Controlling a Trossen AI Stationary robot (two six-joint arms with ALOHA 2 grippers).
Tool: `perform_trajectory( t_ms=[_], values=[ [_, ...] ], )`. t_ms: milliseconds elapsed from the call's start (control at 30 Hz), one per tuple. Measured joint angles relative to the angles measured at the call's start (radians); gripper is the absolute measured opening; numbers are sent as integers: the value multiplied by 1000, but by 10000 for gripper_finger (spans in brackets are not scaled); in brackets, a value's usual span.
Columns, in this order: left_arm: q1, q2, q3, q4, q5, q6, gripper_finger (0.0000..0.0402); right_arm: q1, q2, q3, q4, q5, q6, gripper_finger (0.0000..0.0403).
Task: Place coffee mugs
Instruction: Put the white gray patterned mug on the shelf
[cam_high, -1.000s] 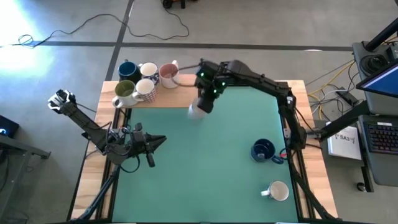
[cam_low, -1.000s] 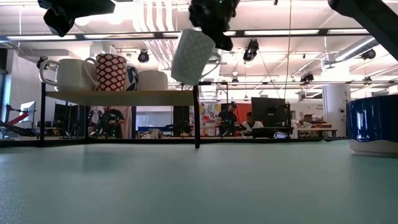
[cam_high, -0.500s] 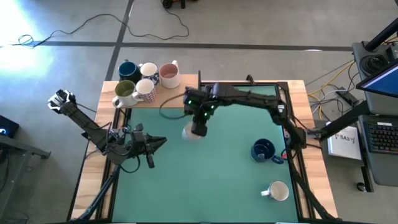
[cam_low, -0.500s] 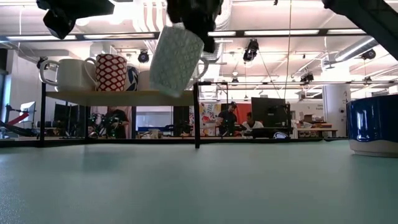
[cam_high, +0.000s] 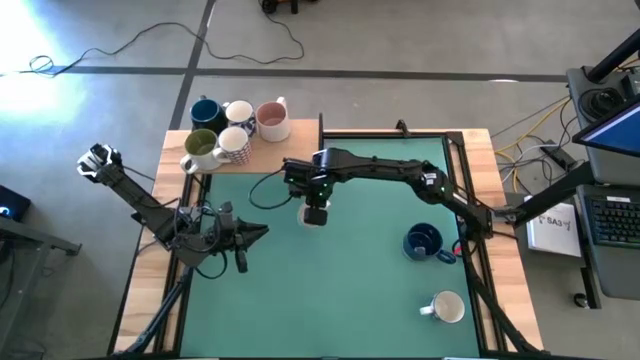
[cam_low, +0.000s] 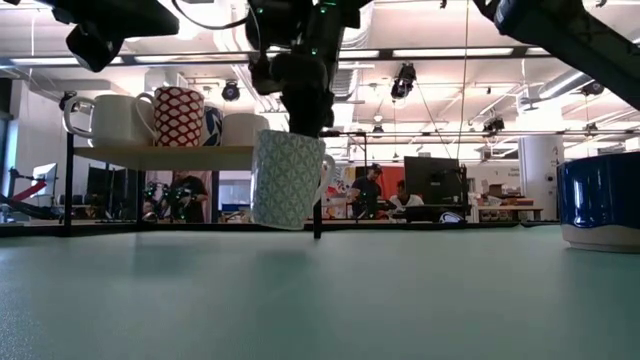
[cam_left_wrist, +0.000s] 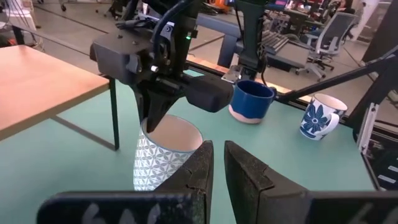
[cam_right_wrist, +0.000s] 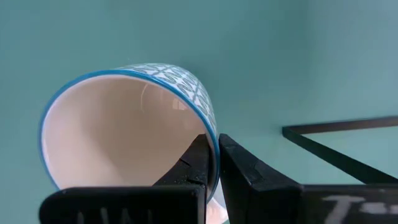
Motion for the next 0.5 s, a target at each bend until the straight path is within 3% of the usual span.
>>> perform_trajectory(
  t_ms=[500],
  values=[
    [0,1,0,-5,0,-5,22,-4,14,1,1,1,-47,14]
  ],
)
